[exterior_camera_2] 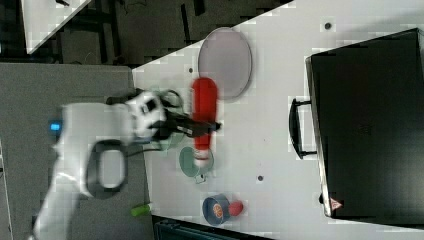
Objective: Pick ketchup from plate and place it on table.
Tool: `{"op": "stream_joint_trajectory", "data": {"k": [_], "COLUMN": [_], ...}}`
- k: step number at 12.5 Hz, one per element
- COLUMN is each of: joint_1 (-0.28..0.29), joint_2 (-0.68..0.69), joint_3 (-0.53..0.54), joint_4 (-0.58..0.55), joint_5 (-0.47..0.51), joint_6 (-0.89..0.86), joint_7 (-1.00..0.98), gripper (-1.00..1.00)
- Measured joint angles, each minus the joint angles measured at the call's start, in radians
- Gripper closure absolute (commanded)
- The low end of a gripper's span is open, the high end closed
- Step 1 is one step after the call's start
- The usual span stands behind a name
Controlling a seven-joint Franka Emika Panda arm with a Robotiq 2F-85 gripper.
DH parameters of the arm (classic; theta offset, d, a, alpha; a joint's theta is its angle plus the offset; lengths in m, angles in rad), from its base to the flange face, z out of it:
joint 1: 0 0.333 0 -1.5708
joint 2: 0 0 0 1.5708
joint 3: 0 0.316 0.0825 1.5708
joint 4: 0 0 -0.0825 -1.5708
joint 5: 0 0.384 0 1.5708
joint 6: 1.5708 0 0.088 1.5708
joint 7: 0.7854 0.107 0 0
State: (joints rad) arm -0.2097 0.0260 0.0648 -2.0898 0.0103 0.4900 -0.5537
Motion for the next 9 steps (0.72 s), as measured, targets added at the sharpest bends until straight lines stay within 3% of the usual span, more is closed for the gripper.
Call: {"op": "stream_joint_trajectory", "data": {"k": [4, 8, 9], "joint_1": [0.005, 0.022, 0.020], "joint_2": [0.083, 0.198, 0.225], "joint_3": [0.030, 0.032, 0.035], "joint_4": [-0.193, -0.238, -0.238], "joint_5": [0.002, 0.001, 0.001], "joint_6": [0.188, 0.246, 0.280], "joint_7": [0.000, 0.000, 0.000], "gripper": [-0.27, -0.27, -0.36]}}
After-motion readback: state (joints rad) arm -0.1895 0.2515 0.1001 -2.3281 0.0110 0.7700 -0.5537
